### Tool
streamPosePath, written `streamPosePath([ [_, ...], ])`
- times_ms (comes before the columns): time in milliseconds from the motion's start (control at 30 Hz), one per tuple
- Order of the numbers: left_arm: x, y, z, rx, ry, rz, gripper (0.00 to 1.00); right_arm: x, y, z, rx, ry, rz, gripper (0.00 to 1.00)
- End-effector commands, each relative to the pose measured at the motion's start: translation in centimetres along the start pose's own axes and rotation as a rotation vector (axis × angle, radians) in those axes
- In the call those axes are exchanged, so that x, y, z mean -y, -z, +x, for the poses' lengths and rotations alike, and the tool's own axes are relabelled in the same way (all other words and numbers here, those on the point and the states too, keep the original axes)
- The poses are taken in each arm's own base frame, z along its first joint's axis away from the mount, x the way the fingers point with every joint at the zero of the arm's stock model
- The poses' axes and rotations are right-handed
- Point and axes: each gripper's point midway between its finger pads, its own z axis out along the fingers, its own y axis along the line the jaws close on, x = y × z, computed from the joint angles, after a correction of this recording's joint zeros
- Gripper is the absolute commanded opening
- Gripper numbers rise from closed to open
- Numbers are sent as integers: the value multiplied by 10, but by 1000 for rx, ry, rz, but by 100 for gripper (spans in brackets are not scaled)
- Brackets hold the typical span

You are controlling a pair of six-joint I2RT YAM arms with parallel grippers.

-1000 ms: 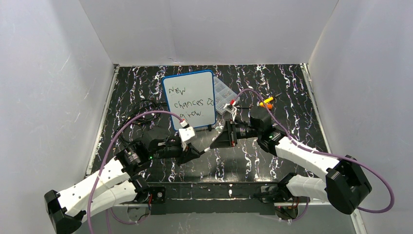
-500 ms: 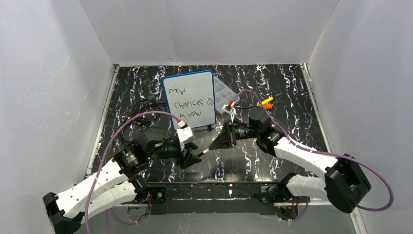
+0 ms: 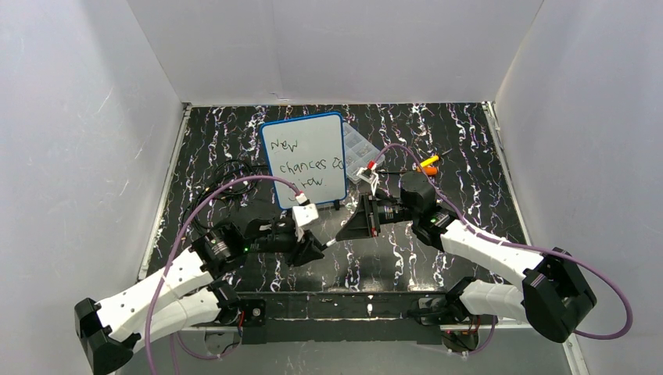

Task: Write a sentence on the whiteboard
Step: Close the whiteboard marker at the center of the board.

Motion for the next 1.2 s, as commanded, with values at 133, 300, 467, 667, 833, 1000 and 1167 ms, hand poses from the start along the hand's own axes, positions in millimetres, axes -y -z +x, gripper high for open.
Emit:
streamPosePath([
  [133,7,0,-17,29,-11,44,0,-18,-2,-10,0,81,-39,1],
  [300,6,-1,-22,55,-16,39,0,-12,-11,-1,-37,89,-7,1],
  [467,7,1,-27,83,9,30,0,-5,-22,9,-67,84,11,1],
  [667,2,2,-33,115,23,8,0,4,-39,28,-125,69,34,1],
  [833,-4,4,-41,153,52,8,0,7,-48,42,-161,49,41,1],
  [1000,-8,8,-47,189,76,9,0,6,-57,53,-173,23,17,1],
  [1167,-13,11,-49,211,90,-8,0,7,-66,69,-199,-13,4,1],
])
